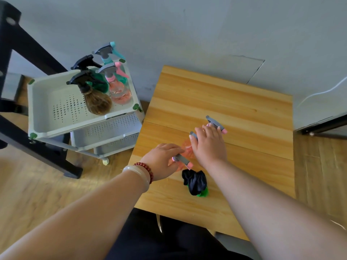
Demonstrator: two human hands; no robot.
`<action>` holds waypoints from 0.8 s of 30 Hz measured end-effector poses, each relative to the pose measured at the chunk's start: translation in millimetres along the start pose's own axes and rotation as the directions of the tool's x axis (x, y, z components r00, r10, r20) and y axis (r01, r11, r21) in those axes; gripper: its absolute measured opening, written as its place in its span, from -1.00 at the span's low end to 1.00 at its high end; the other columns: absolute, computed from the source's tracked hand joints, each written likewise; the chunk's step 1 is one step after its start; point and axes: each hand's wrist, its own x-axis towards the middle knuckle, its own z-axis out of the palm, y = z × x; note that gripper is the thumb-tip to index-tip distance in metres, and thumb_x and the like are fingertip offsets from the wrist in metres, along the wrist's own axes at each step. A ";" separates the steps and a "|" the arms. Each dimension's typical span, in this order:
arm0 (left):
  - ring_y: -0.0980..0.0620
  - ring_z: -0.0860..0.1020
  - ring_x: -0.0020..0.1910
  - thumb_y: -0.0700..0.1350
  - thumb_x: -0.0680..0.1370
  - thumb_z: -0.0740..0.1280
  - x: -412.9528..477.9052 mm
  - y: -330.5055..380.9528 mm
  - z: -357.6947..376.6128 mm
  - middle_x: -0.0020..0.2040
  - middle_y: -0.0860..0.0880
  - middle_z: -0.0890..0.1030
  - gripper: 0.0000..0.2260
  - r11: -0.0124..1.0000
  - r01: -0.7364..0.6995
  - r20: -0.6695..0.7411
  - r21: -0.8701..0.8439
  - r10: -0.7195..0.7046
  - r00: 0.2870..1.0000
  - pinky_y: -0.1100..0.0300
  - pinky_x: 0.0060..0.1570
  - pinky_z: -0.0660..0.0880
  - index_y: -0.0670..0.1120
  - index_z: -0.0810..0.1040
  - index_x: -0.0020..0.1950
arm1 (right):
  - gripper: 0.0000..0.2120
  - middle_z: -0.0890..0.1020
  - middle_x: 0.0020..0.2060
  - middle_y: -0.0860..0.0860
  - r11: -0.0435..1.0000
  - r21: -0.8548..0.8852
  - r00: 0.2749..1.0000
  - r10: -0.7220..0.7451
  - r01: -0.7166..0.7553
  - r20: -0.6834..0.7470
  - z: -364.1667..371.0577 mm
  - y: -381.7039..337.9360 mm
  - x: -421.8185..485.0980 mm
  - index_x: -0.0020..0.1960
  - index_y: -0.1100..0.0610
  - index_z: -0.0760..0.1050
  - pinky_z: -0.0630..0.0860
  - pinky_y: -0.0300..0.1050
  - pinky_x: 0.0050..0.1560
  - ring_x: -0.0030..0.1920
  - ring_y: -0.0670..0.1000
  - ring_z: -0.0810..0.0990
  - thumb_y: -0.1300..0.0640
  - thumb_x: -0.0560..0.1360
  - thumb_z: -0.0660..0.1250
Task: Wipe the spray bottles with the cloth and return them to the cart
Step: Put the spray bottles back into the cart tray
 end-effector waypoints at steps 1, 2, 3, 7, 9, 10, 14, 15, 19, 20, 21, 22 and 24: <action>0.00 0.33 0.40 -0.08 0.61 0.25 -0.4 -1.2 0.6 0.42 0.06 0.42 -0.61 1.000 -0.004 -0.005 0.013 0.004 1.000 0.19 0.35 0.23 0.02 0.43 0.45 | -0.54 0.28 0.51 0.13 1.000 -0.002 1.000 -0.005 0.005 -0.003 -0.4 -0.7 -0.1 0.47 0.12 0.30 -0.22 0.01 0.54 0.57 0.13 0.04 -0.08 0.69 -0.05; 0.00 0.36 0.37 -0.07 0.61 0.26 -0.2 -2.1 0.9 0.39 0.06 0.45 -0.64 1.000 -0.006 -0.011 0.021 0.007 1.000 0.19 0.32 0.26 0.01 0.45 0.42 | -0.54 0.28 0.51 0.13 1.000 -0.002 1.000 -0.009 0.009 -0.007 -1.2 -1.6 -0.2 0.47 0.12 0.30 -0.23 0.01 0.53 0.57 0.12 0.04 -0.09 0.69 -0.04; -0.01 0.39 0.34 -0.08 0.62 0.26 0.4 -2.3 0.1 0.36 0.06 0.48 -0.66 1.000 -0.004 -0.009 0.026 0.004 1.000 0.20 0.28 0.29 0.00 0.47 0.40 | -0.54 0.27 0.51 0.13 1.000 0.001 1.000 -0.011 0.011 -0.010 -2.2 -2.7 0.2 0.47 0.12 0.30 -0.23 0.00 0.53 0.57 0.12 0.04 -0.09 0.69 -0.04; -0.01 0.45 0.25 -0.07 0.64 0.25 5.3 0.1 -9.3 0.25 0.03 0.54 -0.73 0.997 0.025 0.037 0.076 -0.028 0.999 0.16 0.19 0.37 -0.02 0.51 0.34 | -0.52 0.28 0.51 0.14 1.000 0.006 1.000 -0.012 0.012 -0.027 -6.1 -8.1 4.7 0.48 0.13 0.30 -0.25 -0.02 0.53 0.57 0.12 0.05 -0.10 0.68 -0.03; -0.02 0.48 0.21 -0.05 0.65 0.23 6.1 -1.3 -14.0 0.23 0.02 0.54 -0.75 0.994 0.033 0.031 0.107 -0.037 0.999 0.10 0.16 0.42 -0.03 0.51 0.32 | -0.52 0.29 0.51 0.14 1.000 0.005 0.999 -0.012 0.012 -0.040 -8.0 -11.5 6.1 0.48 0.14 0.30 -0.25 -0.01 0.53 0.57 0.13 0.06 -0.10 0.68 -0.03; -0.02 0.49 0.19 -0.05 0.66 0.22 5.9 -2.9 -16.0 0.23 0.02 0.54 -0.75 0.992 0.043 0.022 0.115 -0.046 0.999 0.09 0.14 0.44 -0.03 0.51 0.31 | -0.52 0.29 0.51 0.14 1.000 0.007 0.999 -0.014 0.014 -0.042 -9.1 -13.3 6.5 0.48 0.14 0.30 -0.25 -0.01 0.53 0.57 0.13 0.06 -0.10 0.68 -0.03; -0.05 0.52 0.12 -0.03 0.66 0.22 -1.3 -9.8 -24.9 0.21 -0.01 0.55 -0.75 0.993 0.087 -0.065 0.085 -0.081 0.995 0.07 0.07 0.46 -0.06 0.51 0.30 | -0.51 0.28 0.51 0.15 0.999 0.012 0.998 -0.040 0.041 -0.055 -13.7 -21.7 8.2 0.50 0.14 0.27 -0.23 0.00 0.54 0.57 0.12 0.06 -0.09 0.69 -0.03; -0.06 0.53 0.10 -0.03 0.66 0.23 -3.7 -11.6 -27.6 0.19 -0.01 0.56 -0.75 0.993 0.096 -0.099 0.067 -0.090 0.991 0.07 0.06 0.46 -0.06 0.52 0.29 | -0.51 0.28 0.51 0.15 0.999 0.011 0.997 -0.047 0.047 -0.057 -15.0 -24.3 8.6 0.50 0.14 0.27 -0.23 0.00 0.54 0.57 0.12 0.06 -0.09 0.69 -0.03; -0.07 0.54 -0.01 -0.05 0.64 0.26 -15.0 -19.8 -40.9 0.08 0.00 0.57 -0.81 0.992 0.129 -0.231 0.001 -0.125 0.965 0.06 -0.03 0.48 -0.05 0.57 0.19 | -0.51 0.27 0.51 0.14 0.997 0.013 0.996 -0.076 0.077 -0.055 -21.4 -40.0 11.5 0.51 0.15 0.26 -0.22 0.01 0.55 0.57 0.12 0.03 -0.09 0.69 -0.05; -0.07 0.54 -0.05 -0.05 0.63 0.27 -18.3 -22.7 -45.1 0.05 0.00 0.57 -0.82 0.991 0.137 -0.259 -0.012 -0.135 0.956 0.06 -0.06 0.48 -0.06 0.58 0.16 | -0.51 0.28 0.51 0.15 0.996 0.016 0.995 -0.087 0.089 -0.058 -23.0 -45.0 12.5 0.50 0.15 0.26 -0.23 0.01 0.54 0.57 0.12 0.04 -0.08 0.69 -0.04; -0.06 0.53 -0.09 -0.05 0.63 0.26 -22.2 -25.8 -50.0 0.01 0.01 0.55 -0.84 0.989 0.147 -0.284 -0.018 -0.146 0.947 0.06 -0.10 0.48 -0.06 0.58 0.13 | -0.51 0.28 0.51 0.15 0.995 0.013 0.993 -0.101 0.102 -0.061 -24.4 -50.6 13.7 0.50 0.15 0.27 -0.23 0.01 0.54 0.57 0.13 0.04 -0.08 0.69 -0.05; -0.05 0.52 -0.11 -0.04 0.64 0.26 -26.3 -29.5 -55.1 -0.01 0.03 0.53 -0.85 0.987 0.162 -0.305 -0.023 -0.161 0.939 0.07 -0.13 0.47 -0.06 0.57 0.10 | -0.52 0.29 0.50 0.15 0.993 0.007 0.991 -0.116 0.117 -0.064 -25.5 -56.8 15.0 0.49 0.15 0.27 -0.23 0.01 0.54 0.57 0.13 0.05 -0.08 0.69 -0.05; -0.05 0.51 -0.12 -0.03 0.64 0.25 -34.7 -37.7 -66.2 -0.03 0.03 0.51 -0.85 0.982 0.186 -0.342 -0.033 -0.186 0.921 0.08 -0.14 0.46 -0.06 0.56 0.07 | -0.51 0.29 0.50 0.14 0.990 0.002 0.988 -0.141 0.142 -0.062 -27.0 -70.8 18.6 0.49 0.14 0.27 -0.23 0.01 0.53 0.57 0.13 0.05 -0.09 0.69 -0.07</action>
